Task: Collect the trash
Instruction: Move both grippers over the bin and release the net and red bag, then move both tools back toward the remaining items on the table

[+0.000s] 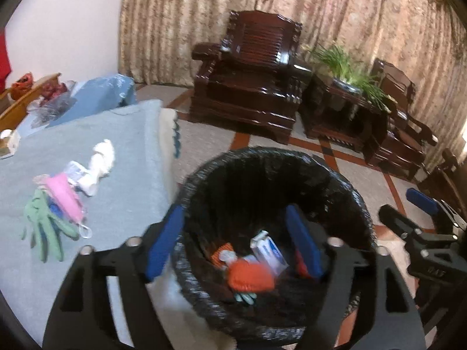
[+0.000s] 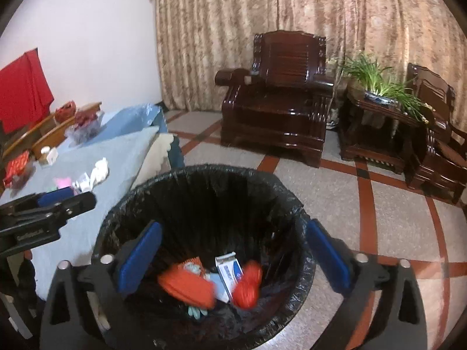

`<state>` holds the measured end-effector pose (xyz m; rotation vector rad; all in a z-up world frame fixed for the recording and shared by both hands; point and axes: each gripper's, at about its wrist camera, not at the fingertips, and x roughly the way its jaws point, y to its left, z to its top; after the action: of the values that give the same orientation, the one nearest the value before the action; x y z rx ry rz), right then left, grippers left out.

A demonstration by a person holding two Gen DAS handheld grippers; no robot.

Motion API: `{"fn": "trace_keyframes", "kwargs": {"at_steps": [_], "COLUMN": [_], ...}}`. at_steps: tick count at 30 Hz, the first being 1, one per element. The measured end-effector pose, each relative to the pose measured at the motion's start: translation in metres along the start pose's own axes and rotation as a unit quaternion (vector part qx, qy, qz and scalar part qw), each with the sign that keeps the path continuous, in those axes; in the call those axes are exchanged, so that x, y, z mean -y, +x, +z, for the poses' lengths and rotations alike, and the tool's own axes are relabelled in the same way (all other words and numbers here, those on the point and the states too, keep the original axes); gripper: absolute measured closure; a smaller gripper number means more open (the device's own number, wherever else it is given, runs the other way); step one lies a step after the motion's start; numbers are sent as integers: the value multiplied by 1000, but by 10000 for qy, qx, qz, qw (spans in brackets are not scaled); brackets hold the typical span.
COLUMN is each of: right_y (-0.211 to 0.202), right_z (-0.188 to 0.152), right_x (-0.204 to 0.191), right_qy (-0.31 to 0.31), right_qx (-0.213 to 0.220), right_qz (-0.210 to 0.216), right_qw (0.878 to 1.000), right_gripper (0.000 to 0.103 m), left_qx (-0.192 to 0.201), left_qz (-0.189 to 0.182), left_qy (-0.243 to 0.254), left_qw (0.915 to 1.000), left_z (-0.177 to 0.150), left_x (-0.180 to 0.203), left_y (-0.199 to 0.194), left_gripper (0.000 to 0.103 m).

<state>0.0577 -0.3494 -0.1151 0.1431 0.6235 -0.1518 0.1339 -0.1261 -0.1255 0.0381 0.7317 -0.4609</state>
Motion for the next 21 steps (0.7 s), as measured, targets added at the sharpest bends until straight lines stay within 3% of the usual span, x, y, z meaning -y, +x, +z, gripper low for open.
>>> {"fn": "trace_keyframes", "kwargs": {"at_steps": [3,10,21], "right_y": [-1,-1,21], "right_z": [4,12,23], "right_x": [-6,-46,-133], "right_qy": [-10,-233,-706], "right_qx": [7,136,184], "right_qz": [133,536,1246], "right_qw": [9999,9982,9895], "right_gripper": [6,6,6], "left_qx": [146,406,691], "left_qz": [236,711,1643], "left_qy": [-34,-231,-749], "left_qw": [9996,9964,9811], "left_z": [2,2,-7], "left_x": [-12,-50,-137], "left_y": [-13,-48,-96], "left_gripper": [17,15,15]}}
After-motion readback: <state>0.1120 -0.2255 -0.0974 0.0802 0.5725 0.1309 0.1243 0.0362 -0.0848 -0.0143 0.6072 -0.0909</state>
